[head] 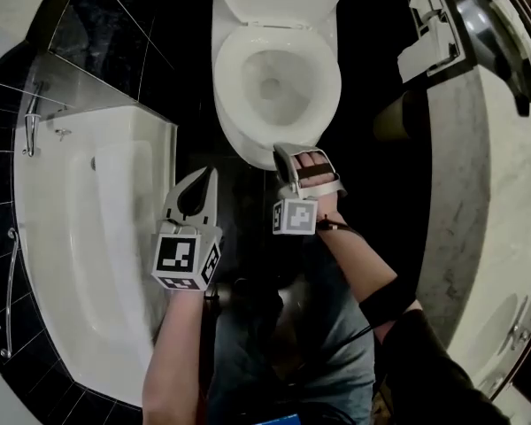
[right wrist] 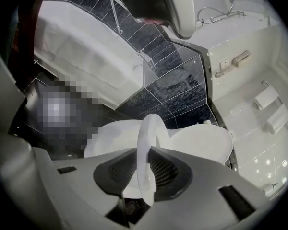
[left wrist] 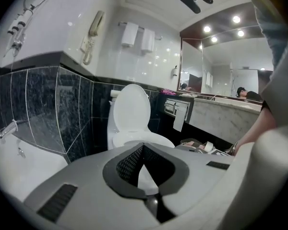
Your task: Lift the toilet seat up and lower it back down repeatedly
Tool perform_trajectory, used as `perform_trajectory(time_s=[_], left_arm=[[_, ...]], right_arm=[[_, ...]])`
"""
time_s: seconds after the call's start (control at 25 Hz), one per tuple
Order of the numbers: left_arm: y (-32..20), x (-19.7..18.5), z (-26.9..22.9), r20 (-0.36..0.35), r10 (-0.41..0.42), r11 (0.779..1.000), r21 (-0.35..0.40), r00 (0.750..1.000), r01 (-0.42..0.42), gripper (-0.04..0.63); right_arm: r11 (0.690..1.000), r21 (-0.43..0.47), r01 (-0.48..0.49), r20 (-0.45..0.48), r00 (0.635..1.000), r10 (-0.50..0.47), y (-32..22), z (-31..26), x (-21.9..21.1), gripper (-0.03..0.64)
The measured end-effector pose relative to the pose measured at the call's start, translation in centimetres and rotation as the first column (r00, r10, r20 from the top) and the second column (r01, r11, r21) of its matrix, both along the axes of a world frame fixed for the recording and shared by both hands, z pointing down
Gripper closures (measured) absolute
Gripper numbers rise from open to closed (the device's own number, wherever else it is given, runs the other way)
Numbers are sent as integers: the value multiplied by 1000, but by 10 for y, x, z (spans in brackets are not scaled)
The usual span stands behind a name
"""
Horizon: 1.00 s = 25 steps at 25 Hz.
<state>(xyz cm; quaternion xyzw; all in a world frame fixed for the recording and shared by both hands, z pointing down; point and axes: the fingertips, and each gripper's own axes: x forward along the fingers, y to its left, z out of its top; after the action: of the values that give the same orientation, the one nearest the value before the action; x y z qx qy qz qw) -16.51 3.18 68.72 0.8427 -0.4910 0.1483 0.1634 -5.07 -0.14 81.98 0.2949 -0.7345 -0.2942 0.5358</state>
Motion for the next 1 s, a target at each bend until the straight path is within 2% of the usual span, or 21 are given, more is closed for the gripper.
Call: perform_trajectory(time_s=[0.28,0.52,0.72,1.0], left_arm=[[-1,-3,50,-2,11,1000,6,1000,-11,594],[-3,-17,72,15,1,1000,-2,1000,-1,594],[-4,-24,77,25,-9,1000,-17,1000,9,594],[-2,-20,74,19,-23,999,-31,1000,23,594]], right_arm=[[1000,-23,-6,-27,1000,6,10,67,0,502],[998,-58,-18,-50,999,15,16,113,2,494],[995,-95,-24,-51,999,19,17,132,3,489],[996,-92,-12,-52,999,7,19,130,2,488]])
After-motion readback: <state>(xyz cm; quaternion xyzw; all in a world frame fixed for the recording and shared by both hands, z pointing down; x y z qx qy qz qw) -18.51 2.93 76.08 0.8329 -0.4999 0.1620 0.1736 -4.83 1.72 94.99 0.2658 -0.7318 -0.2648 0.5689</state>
